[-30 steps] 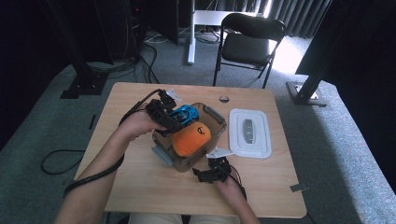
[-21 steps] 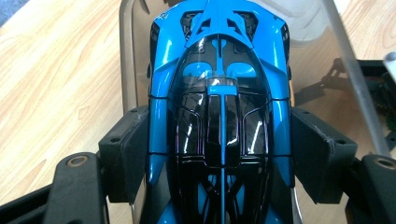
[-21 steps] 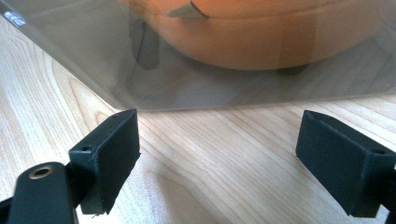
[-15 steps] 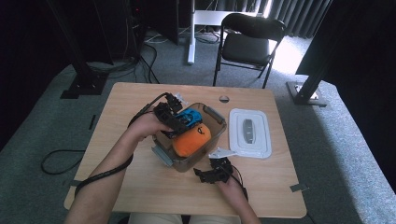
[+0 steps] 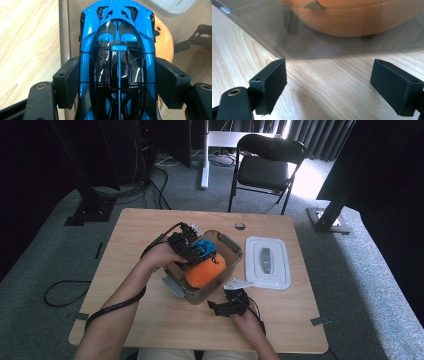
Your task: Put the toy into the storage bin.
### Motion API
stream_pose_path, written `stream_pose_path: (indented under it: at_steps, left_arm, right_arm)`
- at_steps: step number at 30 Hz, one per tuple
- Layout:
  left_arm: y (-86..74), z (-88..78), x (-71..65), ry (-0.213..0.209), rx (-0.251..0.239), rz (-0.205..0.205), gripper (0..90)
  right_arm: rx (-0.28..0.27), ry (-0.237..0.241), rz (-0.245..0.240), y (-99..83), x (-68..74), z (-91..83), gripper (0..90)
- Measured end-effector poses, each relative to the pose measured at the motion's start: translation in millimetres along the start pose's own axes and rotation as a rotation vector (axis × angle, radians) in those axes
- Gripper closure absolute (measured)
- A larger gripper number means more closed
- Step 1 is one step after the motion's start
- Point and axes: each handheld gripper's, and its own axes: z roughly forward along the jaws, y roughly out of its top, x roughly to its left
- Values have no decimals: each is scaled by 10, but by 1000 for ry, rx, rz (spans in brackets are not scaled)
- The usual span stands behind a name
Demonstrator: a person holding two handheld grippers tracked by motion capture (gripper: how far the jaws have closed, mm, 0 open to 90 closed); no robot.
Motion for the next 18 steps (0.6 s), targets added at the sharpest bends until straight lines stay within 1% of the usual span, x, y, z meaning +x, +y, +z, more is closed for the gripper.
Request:
stream_pose_path:
  at_steps: [2,3,5,6,7,8,11,12,14,18]
  left_arm:
    - [6,44,-7,6,12,2,288]
    - [5,87,-9,-3,16,1,288]
    - [5,87,-9,-3,16,1,288]
    - [1,114,-6,-10,14,3,288]
    - [2,120,-10,-2,15,7,287]
    - [5,122,-13,-3,12,-1,287]
    - [9,120,-15,-2,22,1,286]
    - [10,117,-14,-5,22,-8,285]
    - [1,117,-15,0,23,4,284]
    - [-11,108,-17,-19,16,-15,279]
  right_arm:
    - [-2,4,0,-2,-3,-1,134]
    - [-2,6,0,-2,-4,-2,134]
    - [-1,7,0,-2,-4,-2,134]
    - [-1,7,0,-2,-4,-2,134]
    - [0,10,-3,-4,-5,-4,134]
    - [0,10,-2,-4,-5,-5,134]
    - [2,11,-2,-3,-5,-4,134]
    - [2,10,-2,-3,-3,-3,134]
    - [0,10,-3,-5,-3,-5,134]
    - [4,10,-3,-3,-1,-2,134]
